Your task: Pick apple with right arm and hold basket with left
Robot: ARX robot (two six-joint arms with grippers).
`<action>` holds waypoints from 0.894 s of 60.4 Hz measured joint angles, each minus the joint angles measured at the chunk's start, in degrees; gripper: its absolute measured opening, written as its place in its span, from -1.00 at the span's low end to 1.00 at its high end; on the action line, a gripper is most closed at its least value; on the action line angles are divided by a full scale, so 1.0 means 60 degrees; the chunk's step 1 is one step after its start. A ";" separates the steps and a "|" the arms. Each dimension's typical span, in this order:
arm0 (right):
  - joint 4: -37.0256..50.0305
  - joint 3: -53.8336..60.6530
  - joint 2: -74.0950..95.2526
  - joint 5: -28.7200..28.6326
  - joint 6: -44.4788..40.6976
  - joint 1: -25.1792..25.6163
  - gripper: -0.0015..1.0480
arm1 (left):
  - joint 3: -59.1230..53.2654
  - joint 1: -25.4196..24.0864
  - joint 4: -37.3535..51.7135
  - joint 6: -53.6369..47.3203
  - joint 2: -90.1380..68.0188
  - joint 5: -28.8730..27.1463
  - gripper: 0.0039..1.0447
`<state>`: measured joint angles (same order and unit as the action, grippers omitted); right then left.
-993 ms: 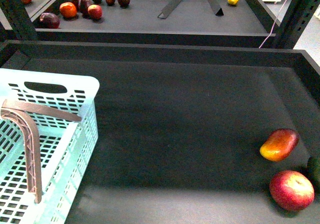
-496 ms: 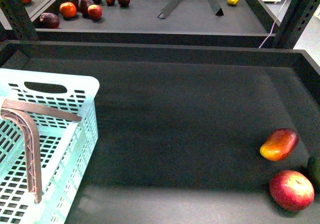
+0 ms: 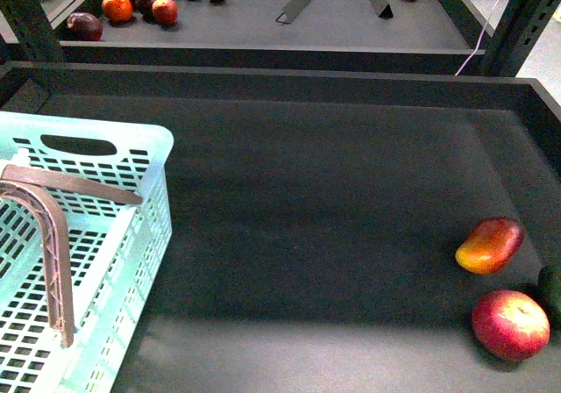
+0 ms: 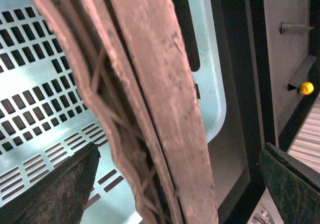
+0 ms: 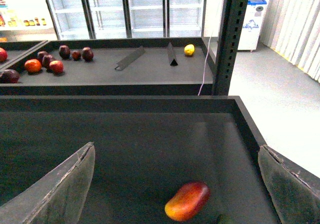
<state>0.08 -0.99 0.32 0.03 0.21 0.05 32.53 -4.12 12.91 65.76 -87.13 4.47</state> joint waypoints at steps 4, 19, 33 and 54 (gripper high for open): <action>0.0000 0.0000 0.0000 0.0000 0.0000 0.0000 0.83 | 0.0182 0.0000 -0.0208 0.0036 -0.0135 -0.0233 0.81; 0.0004 0.0000 0.0000 0.0000 0.0000 0.0000 0.83 | 0.0648 0.0091 -0.0962 0.0044 -0.0554 -0.0612 -0.09; 0.0000 0.0000 0.0000 0.0000 0.0000 0.0000 0.83 | 0.0922 0.0346 -0.1235 0.0678 -0.0594 -0.0492 -0.68; 0.0000 0.0000 0.0000 0.0000 0.0000 0.0000 0.83 | 0.0616 0.1137 -0.2444 -0.0976 0.1894 0.0011 -0.69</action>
<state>0.08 -0.99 0.32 0.03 0.21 0.05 36.23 2.70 -1.76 59.90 -75.77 4.54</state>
